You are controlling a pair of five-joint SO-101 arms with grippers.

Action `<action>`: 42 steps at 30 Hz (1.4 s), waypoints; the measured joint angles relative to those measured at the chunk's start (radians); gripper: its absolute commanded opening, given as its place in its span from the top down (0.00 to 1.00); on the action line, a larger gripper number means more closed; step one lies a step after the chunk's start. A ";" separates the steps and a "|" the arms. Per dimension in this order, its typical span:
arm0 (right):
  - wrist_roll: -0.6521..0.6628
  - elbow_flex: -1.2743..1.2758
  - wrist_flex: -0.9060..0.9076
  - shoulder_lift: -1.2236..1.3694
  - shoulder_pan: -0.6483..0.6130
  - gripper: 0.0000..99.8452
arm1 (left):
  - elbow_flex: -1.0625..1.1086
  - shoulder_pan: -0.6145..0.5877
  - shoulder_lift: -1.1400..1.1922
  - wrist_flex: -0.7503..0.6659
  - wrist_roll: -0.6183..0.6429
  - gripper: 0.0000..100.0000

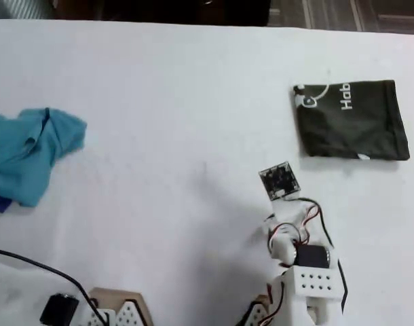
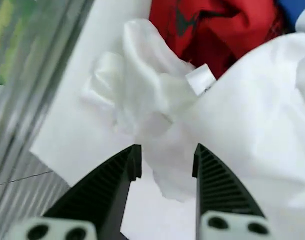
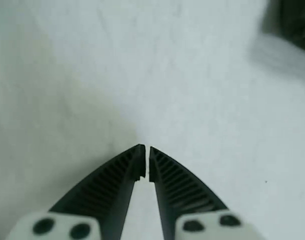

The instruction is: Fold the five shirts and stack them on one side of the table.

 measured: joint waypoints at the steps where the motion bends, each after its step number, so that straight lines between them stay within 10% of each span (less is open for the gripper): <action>1: 0.000 0.000 0.000 0.000 0.000 0.98 | -0.043 0.003 0.035 0.034 0.000 0.81; 14: 0.000 0.003 0.000 0.000 0.000 0.98 | -0.414 0.104 0.341 0.226 0.020 0.82; 18: 0.000 0.003 0.000 0.000 0.000 0.98 | -0.448 0.110 0.373 0.239 0.023 0.98; 42: 0.000 0.003 0.000 0.000 -0.005 0.98 | -0.784 0.244 0.377 0.525 0.089 0.94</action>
